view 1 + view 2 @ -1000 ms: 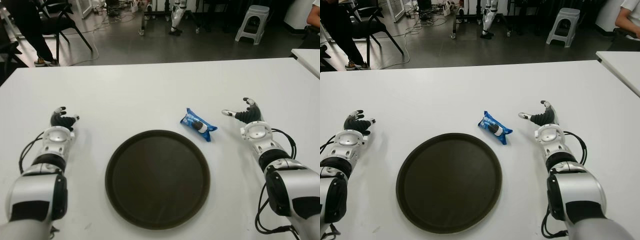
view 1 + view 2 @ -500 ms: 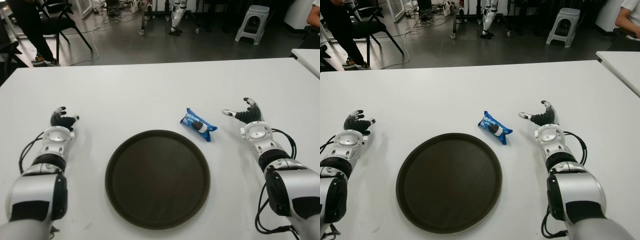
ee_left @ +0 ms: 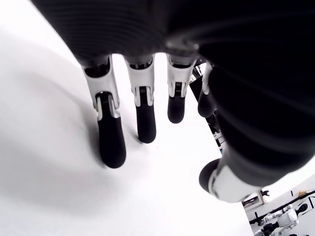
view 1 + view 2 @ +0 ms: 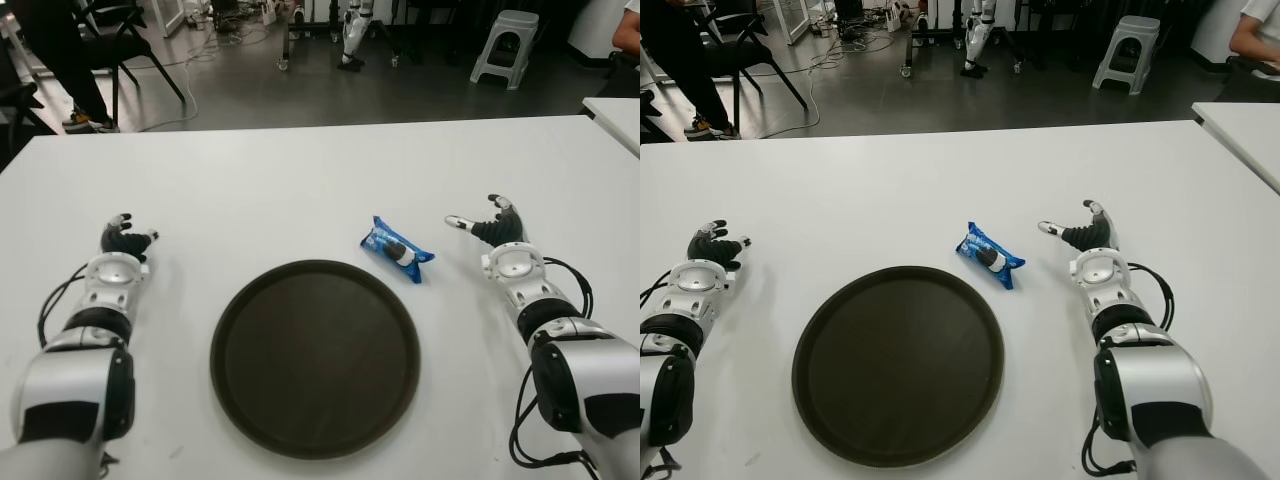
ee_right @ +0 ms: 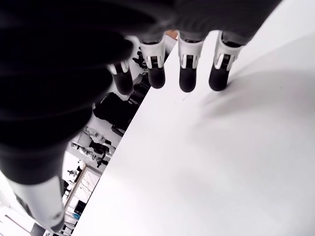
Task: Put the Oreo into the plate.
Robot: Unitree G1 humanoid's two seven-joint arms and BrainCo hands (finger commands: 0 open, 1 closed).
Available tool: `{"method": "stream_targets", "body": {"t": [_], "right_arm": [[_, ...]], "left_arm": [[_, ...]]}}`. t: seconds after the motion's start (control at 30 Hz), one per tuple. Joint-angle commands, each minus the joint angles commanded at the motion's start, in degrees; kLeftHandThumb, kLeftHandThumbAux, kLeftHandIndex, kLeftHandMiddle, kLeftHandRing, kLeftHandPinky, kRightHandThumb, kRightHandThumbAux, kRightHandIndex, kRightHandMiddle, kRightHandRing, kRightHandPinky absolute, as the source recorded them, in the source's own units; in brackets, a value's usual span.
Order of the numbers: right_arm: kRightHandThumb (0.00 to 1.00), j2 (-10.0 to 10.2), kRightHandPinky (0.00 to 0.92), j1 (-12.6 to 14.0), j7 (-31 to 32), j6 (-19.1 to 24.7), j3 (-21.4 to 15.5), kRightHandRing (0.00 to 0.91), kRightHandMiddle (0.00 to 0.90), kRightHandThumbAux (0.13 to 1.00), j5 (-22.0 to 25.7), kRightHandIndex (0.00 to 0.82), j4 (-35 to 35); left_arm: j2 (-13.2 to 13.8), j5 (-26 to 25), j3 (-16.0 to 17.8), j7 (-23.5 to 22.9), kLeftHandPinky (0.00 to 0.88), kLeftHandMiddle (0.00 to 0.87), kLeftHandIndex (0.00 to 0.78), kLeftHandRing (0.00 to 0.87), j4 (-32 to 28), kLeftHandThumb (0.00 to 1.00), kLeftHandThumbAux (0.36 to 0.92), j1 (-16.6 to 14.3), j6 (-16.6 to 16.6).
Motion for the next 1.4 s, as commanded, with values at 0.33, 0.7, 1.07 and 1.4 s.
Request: {"method": "stream_targets", "body": {"t": [0.33,0.7,1.07,1.4], "right_arm": [[0.000,-0.3,0.070,-0.5,-2.0,-3.0,2.4,0.078,0.070,0.730,-2.0,0.060,-0.9],[0.000,-0.9,0.029,-1.0,-2.0,-8.1,3.8,0.033,0.041,0.738,-1.8,0.041,-3.4],[0.000,-2.9,0.045,-0.6,-0.5,-11.2,7.5,0.040,0.042,0.772,-4.6,0.023,-6.4],[0.000,-5.8,0.026,0.0,2.5,-6.8,13.3,0.032,0.029,0.754,-10.0,0.017,-15.9]], "left_arm": [[0.0,-0.2,0.2,-0.1,0.171,0.134,0.093,0.155,0.0,0.277,0.776,-0.1,0.1],[-0.3,-0.5,0.6,0.0,0.158,0.149,0.117,0.163,-0.1,0.263,0.765,0.2,-0.3],[-0.5,-0.2,0.3,0.5,0.171,0.149,0.130,0.173,0.0,0.265,0.771,0.0,-0.1],[-0.9,-0.3,0.4,0.6,0.153,0.163,0.153,0.174,-0.1,0.309,0.757,-0.1,-0.1]]}}
